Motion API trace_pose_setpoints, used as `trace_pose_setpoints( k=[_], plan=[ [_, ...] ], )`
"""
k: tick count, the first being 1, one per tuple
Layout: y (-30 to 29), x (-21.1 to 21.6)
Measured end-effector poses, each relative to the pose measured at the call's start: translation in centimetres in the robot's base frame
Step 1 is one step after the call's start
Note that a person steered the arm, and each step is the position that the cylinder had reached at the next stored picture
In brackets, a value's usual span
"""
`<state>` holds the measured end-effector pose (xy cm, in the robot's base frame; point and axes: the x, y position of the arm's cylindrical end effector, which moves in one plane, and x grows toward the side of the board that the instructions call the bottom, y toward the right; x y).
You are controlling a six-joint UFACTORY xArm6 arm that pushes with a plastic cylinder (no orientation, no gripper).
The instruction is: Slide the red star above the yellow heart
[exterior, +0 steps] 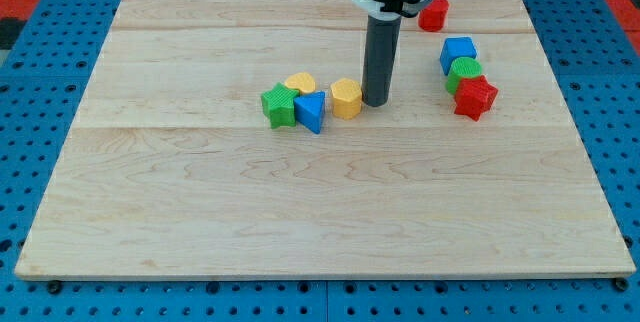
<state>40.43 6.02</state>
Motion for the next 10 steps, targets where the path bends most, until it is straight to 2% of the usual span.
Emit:
trace_pose_setpoints(
  k=[6, 7, 8, 9, 10],
  plan=[
    [-2.1, 0.0],
    [-0.6, 0.0],
    [5.2, 1.8],
    [9.9, 5.3],
    [14.7, 5.0]
  ],
)
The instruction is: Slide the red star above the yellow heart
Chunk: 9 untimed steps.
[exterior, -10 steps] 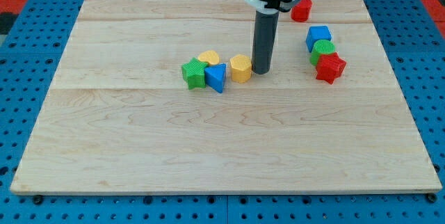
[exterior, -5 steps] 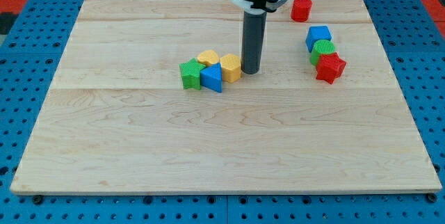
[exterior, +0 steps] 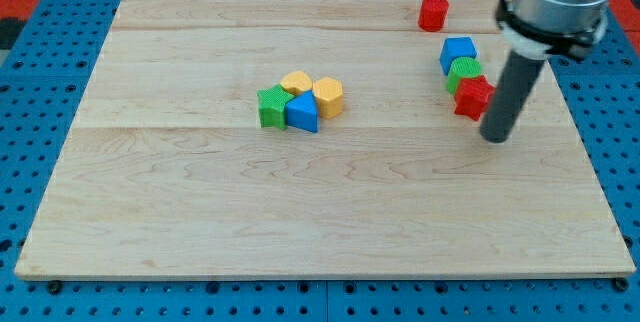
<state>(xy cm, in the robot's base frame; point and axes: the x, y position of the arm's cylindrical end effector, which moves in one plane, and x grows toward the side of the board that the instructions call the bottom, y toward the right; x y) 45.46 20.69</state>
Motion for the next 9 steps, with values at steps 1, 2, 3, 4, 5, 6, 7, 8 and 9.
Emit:
trace_pose_setpoints(
  k=[1, 2, 3, 4, 5, 6, 7, 8, 9],
  plan=[
    [0.3, -2.6],
    [-2.7, -4.9],
    [-6.2, -6.5],
    [-8.7, -10.1],
    [-8.3, -11.8],
    [-8.7, -14.2],
    [-10.0, -16.3],
    [-11.3, -18.0],
    [-15.9, -17.7]
  ],
)
